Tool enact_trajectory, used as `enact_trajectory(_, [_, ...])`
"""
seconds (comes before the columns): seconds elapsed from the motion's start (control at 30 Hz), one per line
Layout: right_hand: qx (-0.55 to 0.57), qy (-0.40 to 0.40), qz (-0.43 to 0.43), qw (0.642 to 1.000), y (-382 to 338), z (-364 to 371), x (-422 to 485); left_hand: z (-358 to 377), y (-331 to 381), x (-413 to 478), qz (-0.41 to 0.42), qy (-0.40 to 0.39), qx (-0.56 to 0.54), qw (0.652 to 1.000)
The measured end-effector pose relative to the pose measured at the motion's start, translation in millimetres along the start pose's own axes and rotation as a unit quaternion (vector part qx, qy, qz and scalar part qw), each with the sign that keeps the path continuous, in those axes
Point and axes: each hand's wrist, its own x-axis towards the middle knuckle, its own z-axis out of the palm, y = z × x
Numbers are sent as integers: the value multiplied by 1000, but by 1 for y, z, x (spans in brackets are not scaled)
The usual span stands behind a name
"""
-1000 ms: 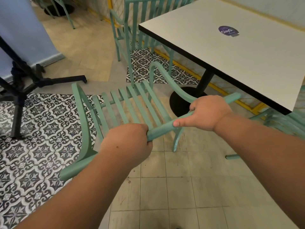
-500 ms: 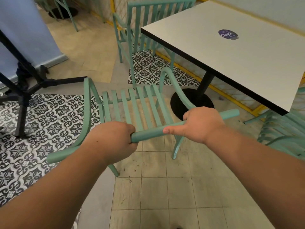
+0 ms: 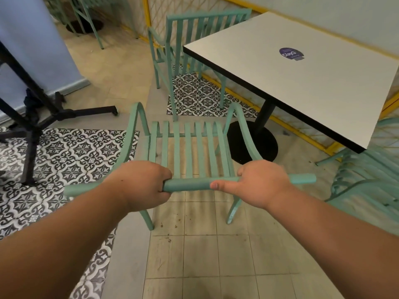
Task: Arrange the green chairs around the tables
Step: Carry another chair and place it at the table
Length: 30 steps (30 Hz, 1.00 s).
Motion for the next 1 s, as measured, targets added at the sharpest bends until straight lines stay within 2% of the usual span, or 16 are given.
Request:
enact_trajectory(0.27, [36, -11, 3, 999, -40, 19, -14, -10, -50, 2, 5, -7, 66, 998])
enact_trajectory(0.4, [55, -15, 15, 998, -44, 22, -17, -13, -50, 2, -2, -20, 64, 998])
enact_trajectory(0.57, [95, -24, -18, 995, -35, 20, -21, -16, -44, -3, -32, -19, 68, 997])
enact_trajectory(0.67, [147, -38, -42, 988, -20, 16, -20, -10, -31, -9, -116, 28, 27, 993])
enact_trajectory(0.73, [155, -57, -60, 985, -6, 12, -19, -3, -15, -13, -240, 107, -31, 964])
enact_trajectory(0.8, [131, -74, -69, 986, 13, 6, -18, 1, 5, -18, -327, 124, -110, 931])
enact_trajectory(0.9, [142, -112, -48, 982, 47, -1, -20, 9, 30, -20, -329, 137, -178, 917])
enact_trajectory(1.0, [171, -150, -33, 973, 68, 2, -27, 13, 44, -15, -317, 169, -177, 916])
